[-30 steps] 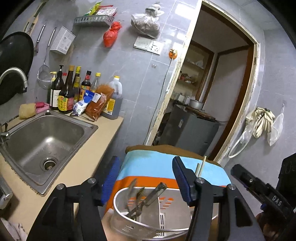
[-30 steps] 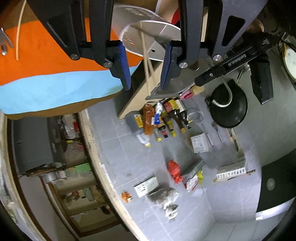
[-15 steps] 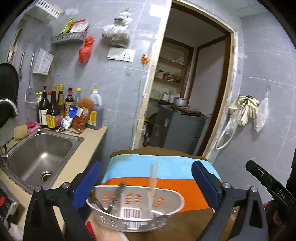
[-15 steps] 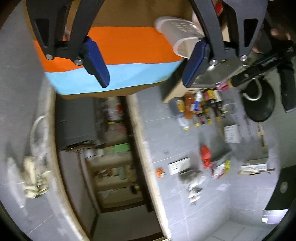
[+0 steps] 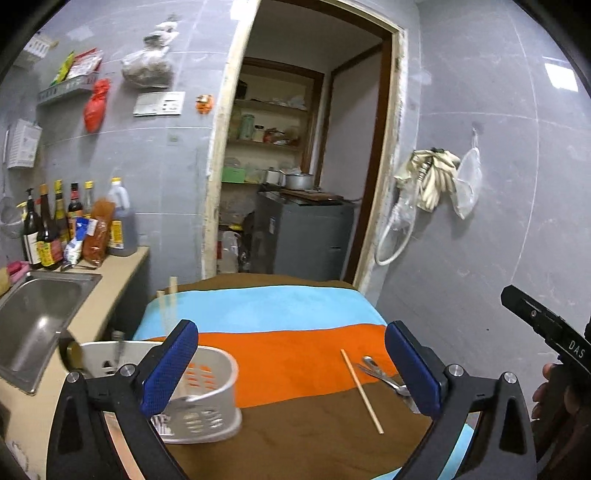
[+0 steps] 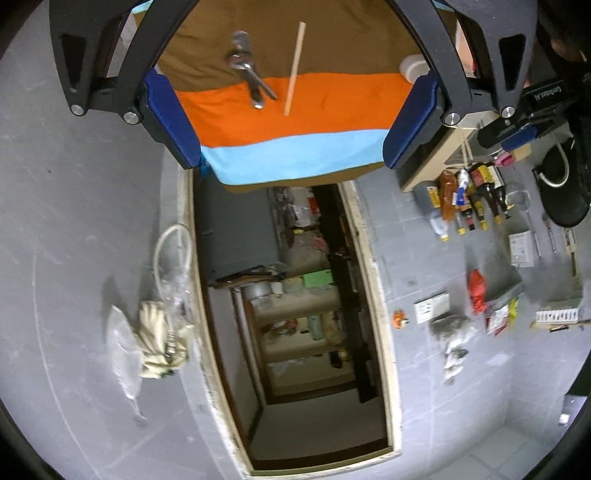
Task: Organize utensils
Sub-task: 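Move both tools back to the remaining utensils on the cloth, then grasp a wooden chopstick with the left tool while the right tool grasps a silver spoon and knife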
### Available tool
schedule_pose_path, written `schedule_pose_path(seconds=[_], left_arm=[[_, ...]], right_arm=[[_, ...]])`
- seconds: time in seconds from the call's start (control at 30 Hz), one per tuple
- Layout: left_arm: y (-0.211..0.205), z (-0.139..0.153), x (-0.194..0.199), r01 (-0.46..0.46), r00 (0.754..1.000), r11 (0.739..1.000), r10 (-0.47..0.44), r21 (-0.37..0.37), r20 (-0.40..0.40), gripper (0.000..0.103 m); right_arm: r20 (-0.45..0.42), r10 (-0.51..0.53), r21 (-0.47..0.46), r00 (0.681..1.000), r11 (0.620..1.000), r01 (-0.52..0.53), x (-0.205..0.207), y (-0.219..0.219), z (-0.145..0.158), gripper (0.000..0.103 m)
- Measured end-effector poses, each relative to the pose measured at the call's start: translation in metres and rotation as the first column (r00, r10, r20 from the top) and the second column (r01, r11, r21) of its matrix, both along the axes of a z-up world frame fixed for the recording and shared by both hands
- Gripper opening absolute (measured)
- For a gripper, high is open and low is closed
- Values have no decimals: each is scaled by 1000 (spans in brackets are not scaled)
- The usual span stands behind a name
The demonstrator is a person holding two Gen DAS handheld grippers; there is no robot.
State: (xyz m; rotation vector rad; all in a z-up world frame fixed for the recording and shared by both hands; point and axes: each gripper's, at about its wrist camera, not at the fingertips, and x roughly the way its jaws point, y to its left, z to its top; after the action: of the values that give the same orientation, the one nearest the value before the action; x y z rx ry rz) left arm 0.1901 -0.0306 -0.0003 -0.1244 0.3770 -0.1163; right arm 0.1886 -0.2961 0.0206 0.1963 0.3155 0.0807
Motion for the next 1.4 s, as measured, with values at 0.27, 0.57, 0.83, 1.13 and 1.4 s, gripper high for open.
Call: schedule_pose_path(seconds=[0.27,0.57,0.83,1.13,1.4], left_arm=[[-39,-14,24,-12,999,1000,12,6,-53,102],[-69,-37,53,-74,993,997,75,10,-96,102],[-82,-63,84,-96,982,995,99,27,-159,102],[-94,-109,130,-45,962,999,49,20,-269,102],[-110,-148,159,41,921,999,-42,-11,-387,89]], right_arm=[[-61,6,18,998,1000,-5,15,-43,-24,98],[-93,78,21,993,997,-76,46,-73,-46,98],[-133,127,42,983,992,-122,82,-90,-75,98],[-181,214,113,960,974,-196,131,-101,-128,98],[-280,291,187,915,951,-245,175,-92,-184,97]])
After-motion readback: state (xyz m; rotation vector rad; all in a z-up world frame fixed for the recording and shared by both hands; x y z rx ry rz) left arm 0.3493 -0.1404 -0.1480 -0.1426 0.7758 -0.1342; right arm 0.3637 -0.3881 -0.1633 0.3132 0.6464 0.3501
